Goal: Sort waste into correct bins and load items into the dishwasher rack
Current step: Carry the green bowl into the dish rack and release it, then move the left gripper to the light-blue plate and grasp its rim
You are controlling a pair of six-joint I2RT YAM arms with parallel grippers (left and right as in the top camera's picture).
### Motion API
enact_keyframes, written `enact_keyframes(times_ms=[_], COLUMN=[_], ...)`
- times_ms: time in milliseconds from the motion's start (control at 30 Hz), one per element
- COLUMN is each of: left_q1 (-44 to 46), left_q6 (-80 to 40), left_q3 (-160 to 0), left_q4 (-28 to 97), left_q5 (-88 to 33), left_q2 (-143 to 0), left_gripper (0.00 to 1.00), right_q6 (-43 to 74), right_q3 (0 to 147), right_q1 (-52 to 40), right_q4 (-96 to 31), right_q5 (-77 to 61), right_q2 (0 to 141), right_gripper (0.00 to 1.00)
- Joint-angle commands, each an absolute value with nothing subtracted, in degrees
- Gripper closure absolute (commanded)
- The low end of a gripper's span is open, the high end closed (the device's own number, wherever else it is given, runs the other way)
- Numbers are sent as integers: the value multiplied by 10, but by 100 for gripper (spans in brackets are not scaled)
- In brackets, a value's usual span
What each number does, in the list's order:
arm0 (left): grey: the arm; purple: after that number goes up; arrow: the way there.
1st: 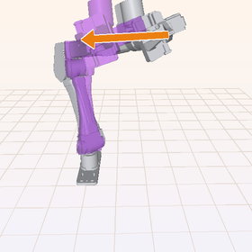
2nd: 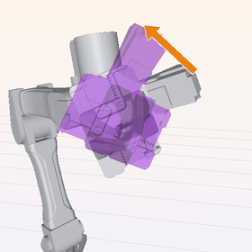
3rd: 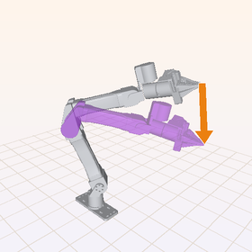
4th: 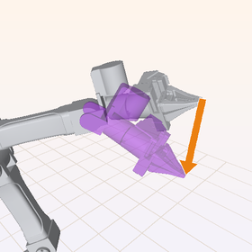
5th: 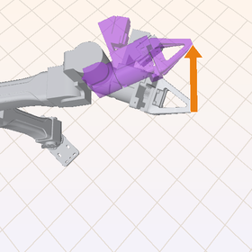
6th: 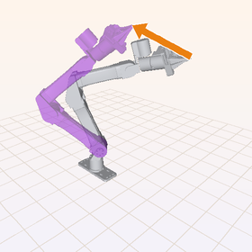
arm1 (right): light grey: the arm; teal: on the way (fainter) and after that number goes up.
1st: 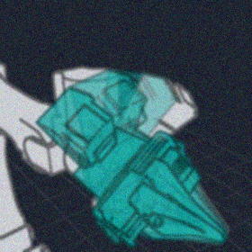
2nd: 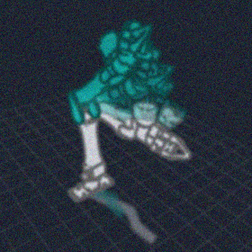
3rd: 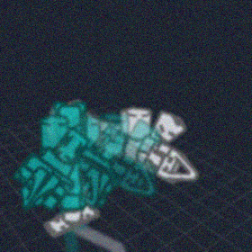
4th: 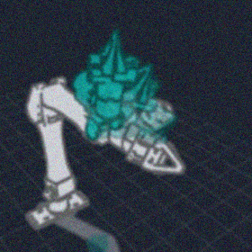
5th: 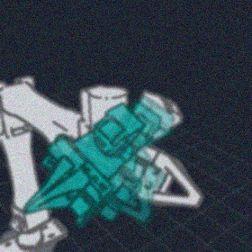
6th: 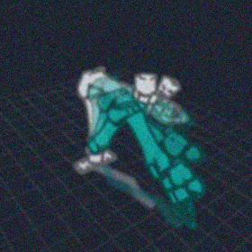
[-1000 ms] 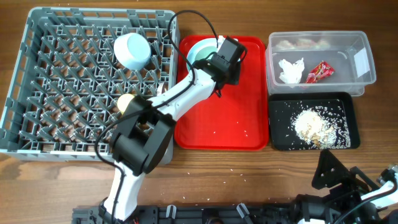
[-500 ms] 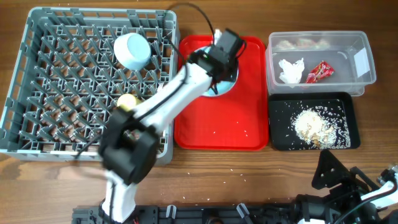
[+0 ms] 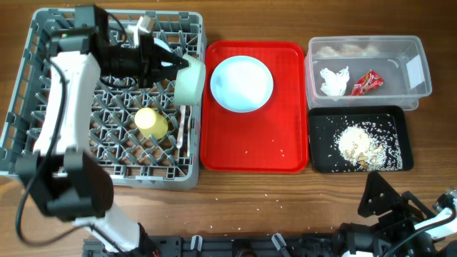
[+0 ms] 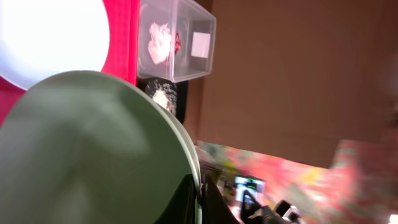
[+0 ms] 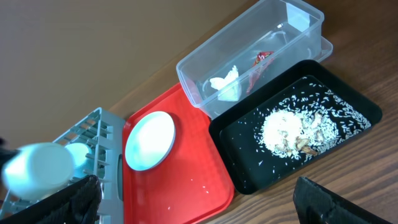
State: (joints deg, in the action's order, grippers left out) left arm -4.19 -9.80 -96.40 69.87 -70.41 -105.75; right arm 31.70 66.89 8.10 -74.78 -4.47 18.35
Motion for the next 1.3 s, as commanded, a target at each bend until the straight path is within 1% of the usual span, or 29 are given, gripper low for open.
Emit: enact_keyframes(times_ms=[0,100,133,233,333,400,433,467,500,667,733,800,833,933,967,1033,1067,1100,1133,1167,1200,1267], left_q1=[-81,-121,-128,-142,-159,-171,-176,-179,-183,-224,-241,-247,-239,-187,-147,-76,-48,-22,11,34,70,109], left_q6=[-23,-17,-17,-17,-17,-17,-17,-18,-19,-19,-37,-88,-113,-123,-145,-200,-198,-198,-200,-200,-200,-207], left_q3=[-947,-946,-946,-946,-946,-946,-946,-946,-946,-963,-969,-969,-969,-969,-969,-966,-966,-966,-966,-966,-966,-966], left_q4=[704,703,702,706,703,703,703,704,704,710,710,710,714,703,679,648,642,641,641,641,641,640], left_q5=[-782,-773,-756,-649,-633,-606,-569,-542,-528,-516,-473,-406,-378,-361,-361,-361,-351,-326,-297,-280,-245,-148], left_q2=[-1137,-1176,-1176,-1176,-1176,-1176,-1176,-1176,-1176,-1148,-1104,-1045,-1006,-926,-902,-907,-917,-930,-949,-965,-992,-1030], left_gripper=[96,96,96,96,96,92,87,80,0,0,0,0,0,0,0,0,16,67,92,96,96,96], right_q6=[321,321,321,321,321,321,321,321,321,321,321,321,321,321,322,321,321,321,321,321,321,321], right_q3=[670,670,670,670,670,670,670,670,670,670,670,670,670,670,670,670,670,670,670,670,670,670], right_q1=[83,83,83,83,83,83,83,83,83,83,83,83,83,83,83,83,83,83,83,83,83,83], right_q4=[-747,-747,-747,-747,-747,-747,-747,-747,-747,-747,-747,-747,-747,-747,-747,-747,-747,-747,-747,-747,-747,-747], right_q5=[-45,-45,-45,-45,-45,-45,-45,-45,-45,-45,-45,-45,-45,-45,-45,-45,-45,-45,-45,-45,-45,-45], right_q2=[178,178,178,178,178,178,178,178,178,178,178,178,178,178,178,178,178,178,178,178,178,178], right_gripper=[0,0,0,0,0,0,0,0,0,0,0,0,0,0,0,0,0,0,0,0,0,0])
